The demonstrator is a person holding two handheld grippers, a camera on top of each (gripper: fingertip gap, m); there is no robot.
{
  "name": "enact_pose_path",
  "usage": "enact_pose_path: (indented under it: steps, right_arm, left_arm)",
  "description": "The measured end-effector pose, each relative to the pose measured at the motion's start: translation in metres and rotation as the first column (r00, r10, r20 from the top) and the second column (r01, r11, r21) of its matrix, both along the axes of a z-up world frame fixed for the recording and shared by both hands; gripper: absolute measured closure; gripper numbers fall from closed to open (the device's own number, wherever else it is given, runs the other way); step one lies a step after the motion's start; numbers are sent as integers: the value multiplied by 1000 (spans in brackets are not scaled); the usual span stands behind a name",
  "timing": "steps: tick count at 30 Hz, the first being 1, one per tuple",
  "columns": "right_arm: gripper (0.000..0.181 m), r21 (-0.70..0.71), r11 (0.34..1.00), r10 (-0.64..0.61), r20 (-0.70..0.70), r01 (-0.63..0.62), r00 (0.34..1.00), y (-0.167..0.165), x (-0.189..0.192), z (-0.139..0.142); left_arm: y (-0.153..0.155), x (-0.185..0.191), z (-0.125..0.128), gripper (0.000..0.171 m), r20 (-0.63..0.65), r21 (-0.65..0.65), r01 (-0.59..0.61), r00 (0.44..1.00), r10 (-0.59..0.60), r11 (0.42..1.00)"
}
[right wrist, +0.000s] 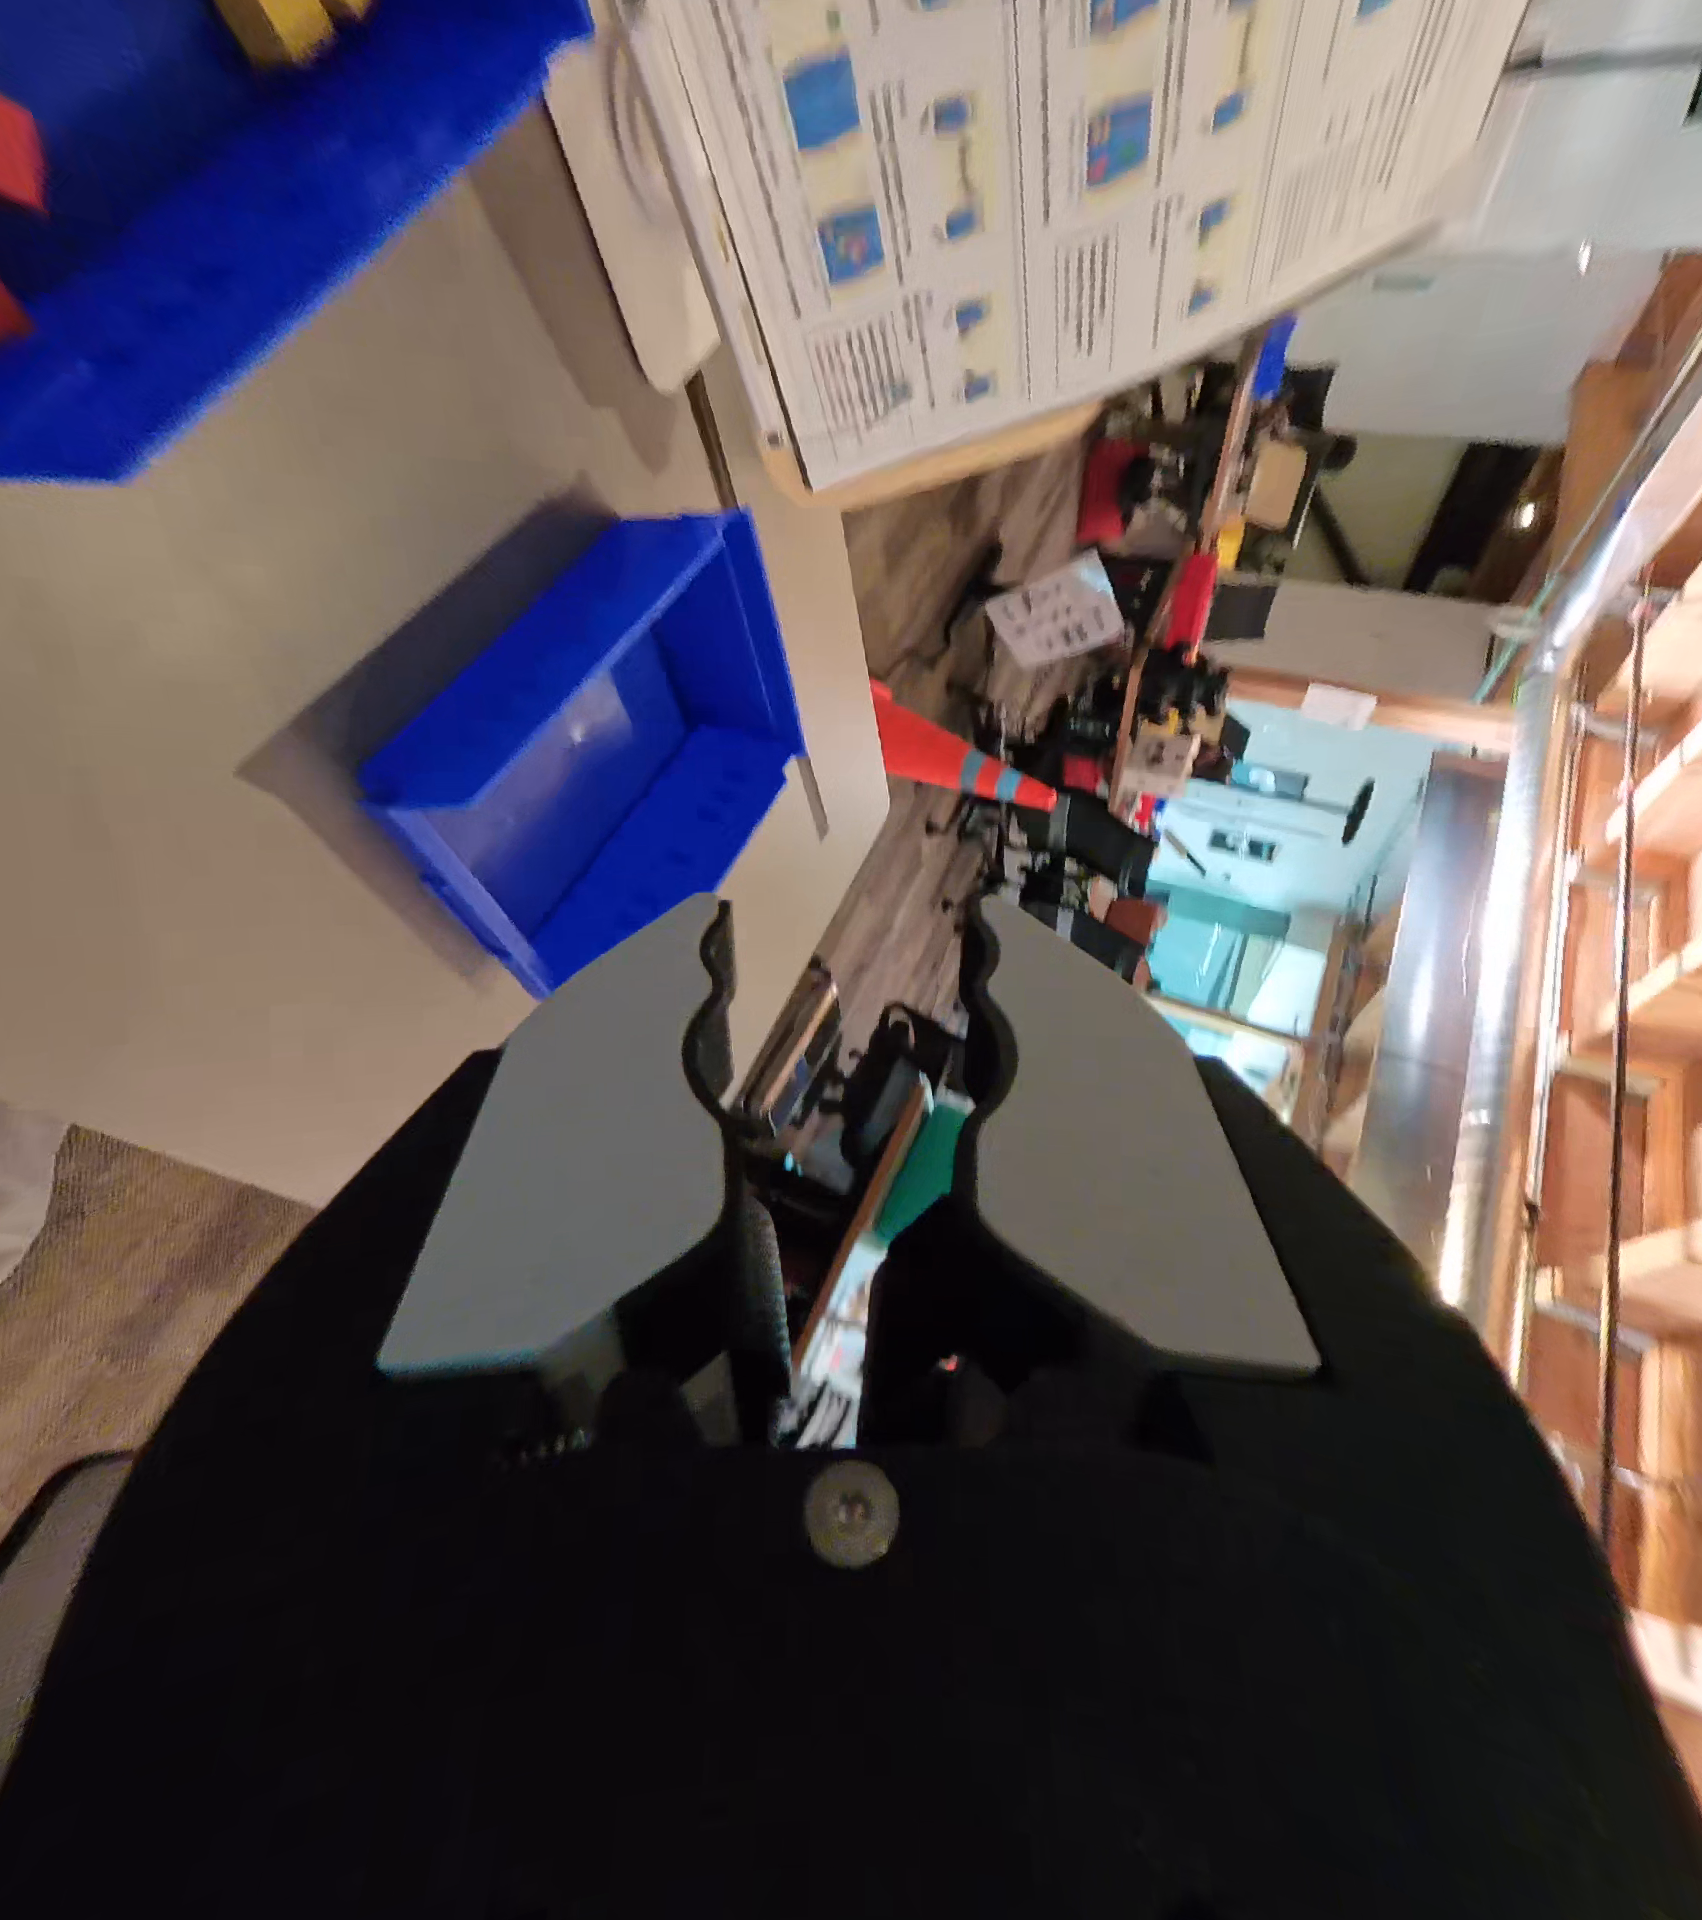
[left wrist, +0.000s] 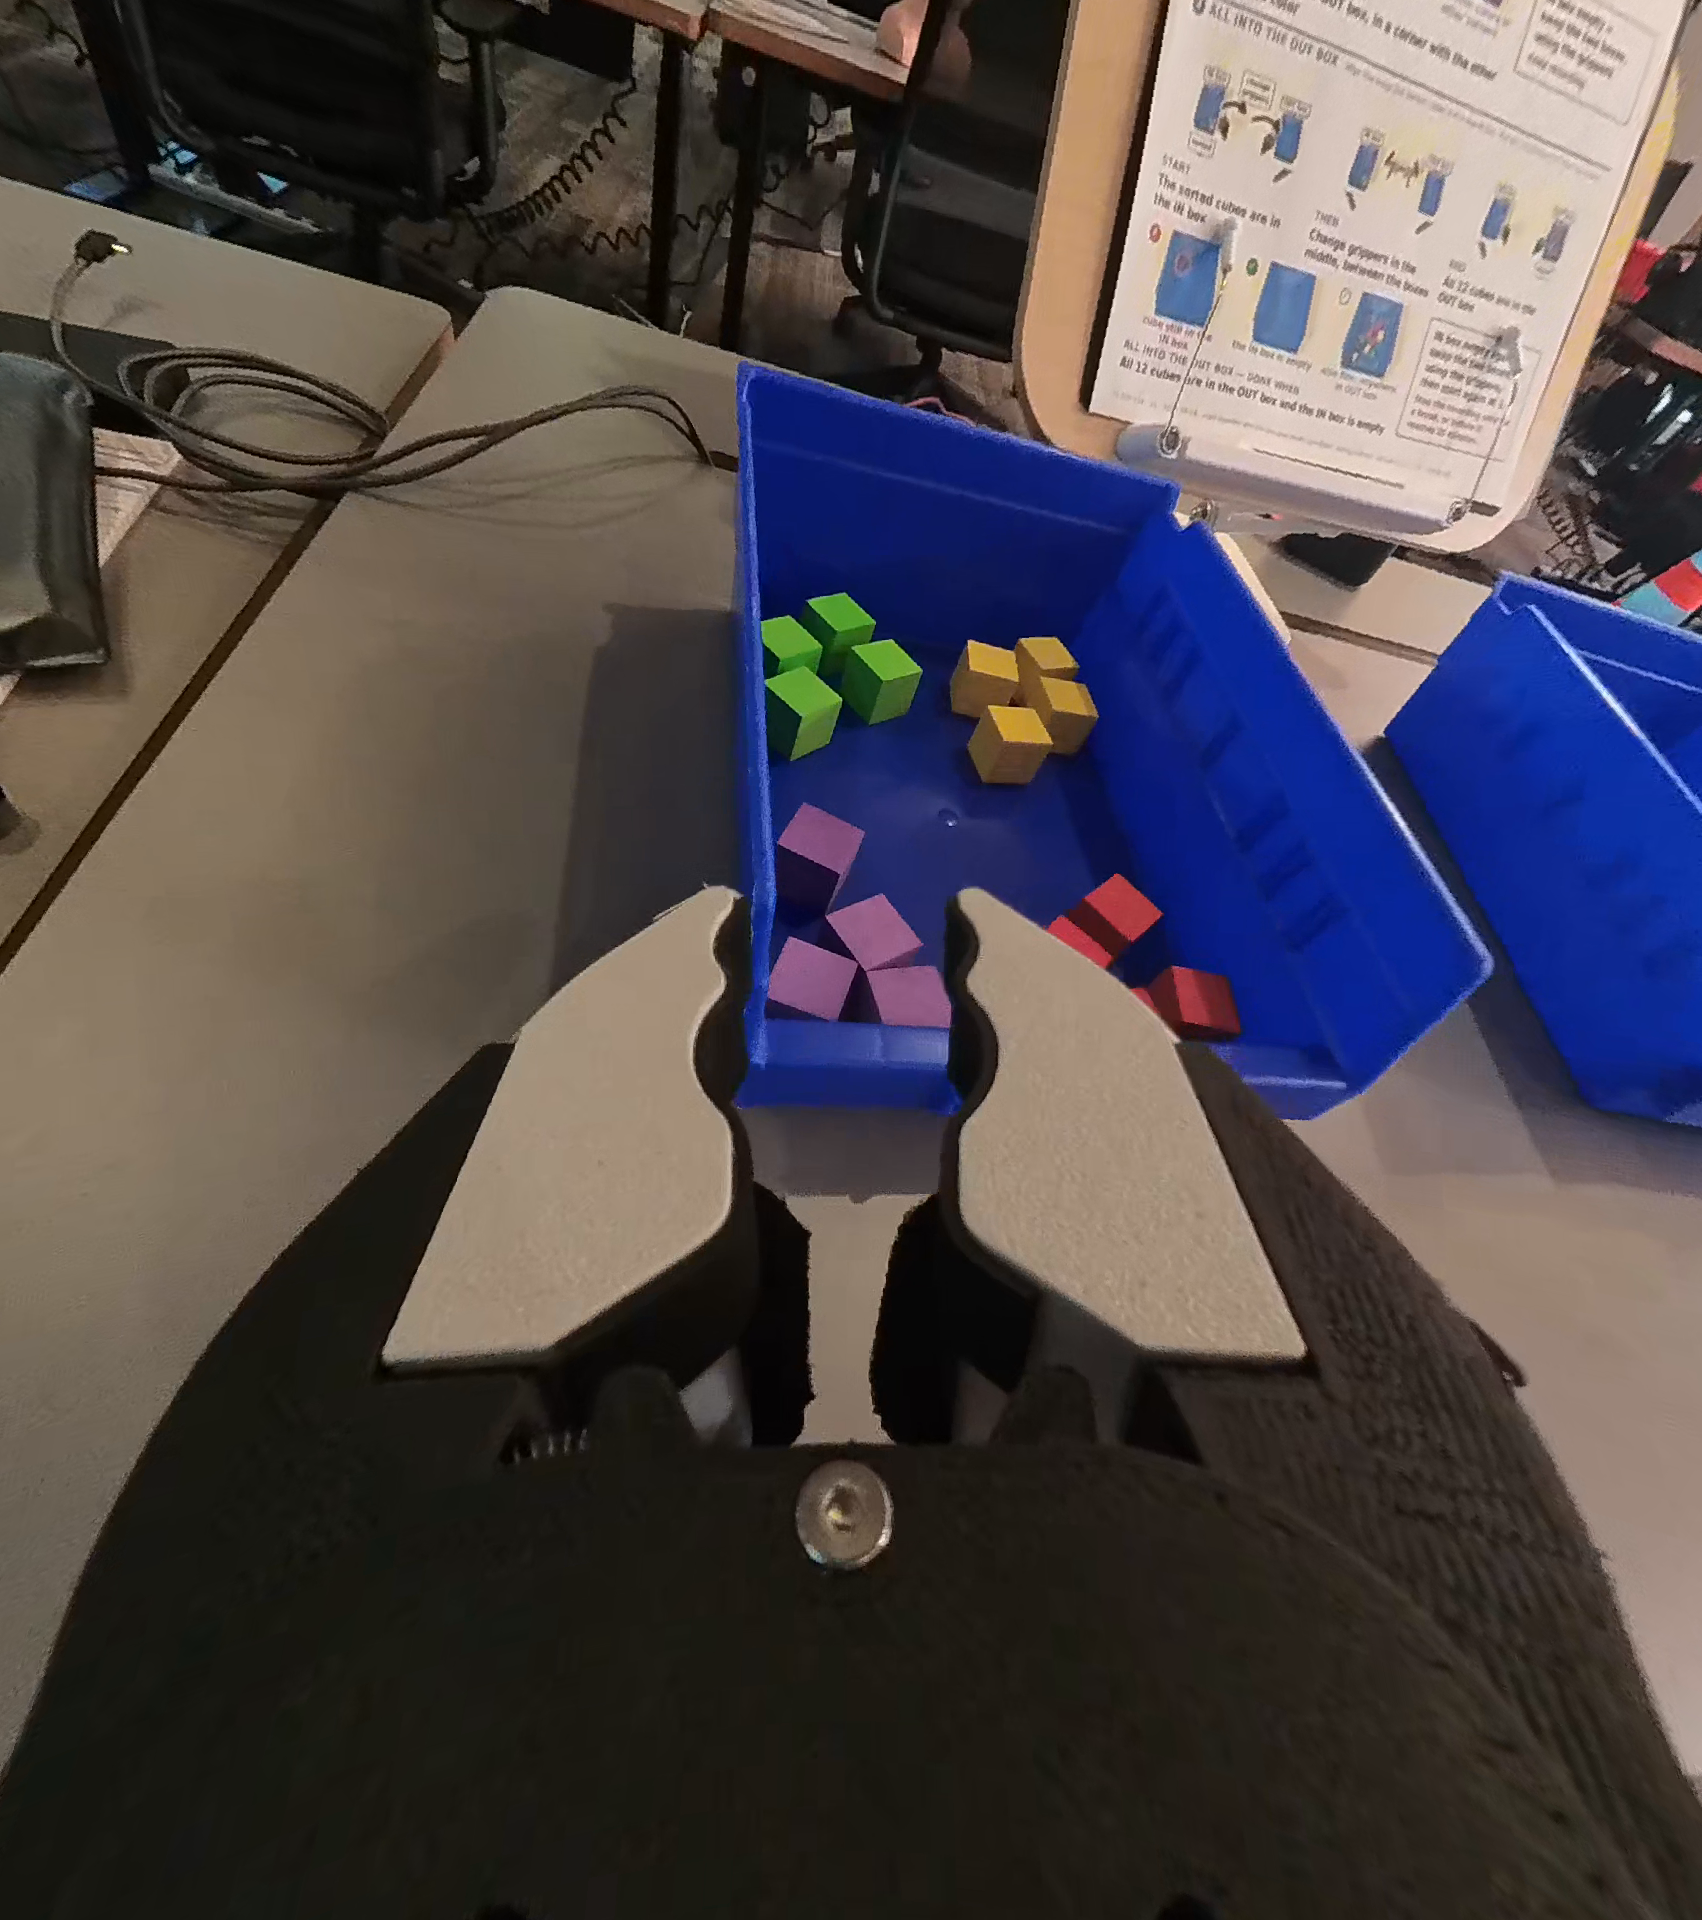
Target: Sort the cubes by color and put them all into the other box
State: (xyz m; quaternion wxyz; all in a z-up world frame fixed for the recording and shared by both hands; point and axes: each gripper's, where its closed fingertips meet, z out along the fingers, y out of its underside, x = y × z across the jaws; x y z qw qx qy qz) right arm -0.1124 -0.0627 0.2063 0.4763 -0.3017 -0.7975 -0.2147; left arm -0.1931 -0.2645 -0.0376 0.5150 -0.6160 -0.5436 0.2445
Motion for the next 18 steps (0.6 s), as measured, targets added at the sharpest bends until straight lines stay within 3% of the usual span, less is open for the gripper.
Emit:
enact_pose_path:
  steps: [5, 8, 10, 12, 14, 18]
  right_arm:
    - [137, -138, 978, 156, 0, -155, 988, -19, -11, -25]
    - [138, -316, 894, 323, -35, -317, 946, -28, -1, -62]
    - [140, -468, 763, 445, -119, -445, 888, -38, 14, -93]
    - [141, -652, 544, 543, -207, -528, 814, -52, 37, -132]
    - [141, -730, 378, 536, -329, -570, 777, -47, 44, -159]
    - [138, -780, 96, 394, -541, -619, 743, -12, 33, -179]
  left_arm:
    - [5, -10, -6, 136, 10, -29, -8, 1000, 8, 1000]
    - [4, -14, -17, 136, 34, -28, -15, 999, 16, 999]
    - [5, -16, -22, 136, 50, -3, -15, 999, 15, 1000]
    - [7, -17, -21, 136, 43, 47, -29, 999, 27, 998]
    - [12, -17, -17, 132, 12, 63, -37, 999, 36, 997]
    - [12, -19, 4, 142, -77, -19, -51, 996, 49, 999]
